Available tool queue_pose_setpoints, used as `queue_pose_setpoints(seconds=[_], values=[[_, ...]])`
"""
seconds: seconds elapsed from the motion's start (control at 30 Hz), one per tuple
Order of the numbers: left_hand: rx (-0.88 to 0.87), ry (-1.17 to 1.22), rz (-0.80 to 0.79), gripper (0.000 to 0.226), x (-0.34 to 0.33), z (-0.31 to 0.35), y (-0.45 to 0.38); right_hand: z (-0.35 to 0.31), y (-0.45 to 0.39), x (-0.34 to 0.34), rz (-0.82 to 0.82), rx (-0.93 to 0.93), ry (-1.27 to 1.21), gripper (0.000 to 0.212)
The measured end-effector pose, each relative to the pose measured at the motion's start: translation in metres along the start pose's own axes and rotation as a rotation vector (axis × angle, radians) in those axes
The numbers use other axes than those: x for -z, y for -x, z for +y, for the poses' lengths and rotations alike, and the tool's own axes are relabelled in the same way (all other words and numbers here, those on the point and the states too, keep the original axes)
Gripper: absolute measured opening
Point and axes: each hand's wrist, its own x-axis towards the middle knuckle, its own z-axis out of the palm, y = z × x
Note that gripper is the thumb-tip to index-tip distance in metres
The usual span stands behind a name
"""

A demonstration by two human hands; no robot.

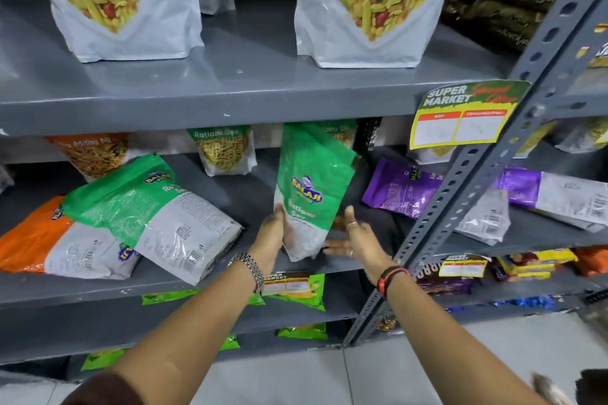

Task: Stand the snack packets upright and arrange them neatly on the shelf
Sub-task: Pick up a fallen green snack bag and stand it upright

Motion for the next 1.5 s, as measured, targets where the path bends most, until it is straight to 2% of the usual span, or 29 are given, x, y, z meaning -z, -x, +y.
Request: queue_pose_setpoints(seconds=[0.13,0.2,0.27,0.37,0.47,0.53,0.6,0.67,0.73,0.83,0.93,1.03,1.2,1.27,1.33,1.4,1.5], values=[[0.030,0.053,0.049,0.059,-0.007,0.010,-0.018,0.012,0.011,-0.013,-0.091,0.040,-0.001,0.046],[0.002,0.088,0.055,0.056,-0.006,0.011,-0.025,0.011,0.011,-0.016,-0.103,0.043,0.030,0.049],[-0.008,0.076,0.072,0.057,-0.001,0.012,-0.020,0.008,0.009,-0.013,-0.046,0.041,0.070,0.053],[-0.104,0.032,0.203,0.056,0.006,-0.003,-0.003,-0.003,-0.004,-0.003,0.100,0.050,0.043,0.051],[-0.108,0.059,0.248,0.052,0.007,-0.037,0.025,-0.023,-0.027,0.000,0.131,0.060,0.004,0.056],[-0.011,0.160,0.222,0.048,0.004,-0.049,0.036,-0.038,-0.040,-0.005,0.095,0.034,-0.015,0.064],[0.061,0.285,0.164,0.046,-0.005,-0.048,0.043,-0.052,-0.049,-0.013,0.005,0.011,-0.144,0.071],[0.029,0.334,0.055,0.044,-0.015,-0.046,0.050,-0.058,-0.060,-0.023,-0.083,-0.034,-0.324,0.076],[-0.022,0.287,-0.042,0.047,-0.024,-0.047,0.051,-0.059,-0.063,-0.033,-0.104,-0.045,-0.247,0.090],[-0.029,0.222,-0.024,0.061,-0.032,-0.040,0.052,-0.042,-0.067,-0.034,-0.121,-0.010,-0.087,0.100],[-0.039,0.288,0.067,0.072,-0.034,-0.027,0.049,-0.034,-0.053,-0.030,-0.051,0.012,-0.020,0.093],[-0.135,0.315,0.120,0.056,-0.025,-0.017,0.034,-0.025,-0.036,-0.022,0.004,0.020,-0.035,0.092],[-0.158,0.197,-0.010,0.032,-0.015,-0.001,0.009,-0.015,-0.010,-0.005,0.037,0.138,-0.118,0.073],[-0.165,0.171,-0.061,0.031,-0.012,0.003,0.008,-0.016,-0.006,-0.003,0.028,0.147,-0.116,0.071],[-0.129,0.168,-0.111,0.027,-0.005,0.003,0.006,-0.016,-0.005,-0.002,0.035,0.128,-0.108,0.067],[-0.086,0.217,-0.135,0.026,0.007,0.000,0.004,-0.012,-0.006,-0.001,0.084,0.084,-0.097,0.053],[0.107,0.320,-0.115,0.031,0.039,-0.018,0.008,0.003,-0.006,-0.003,0.089,-0.075,-0.026,0.037]])
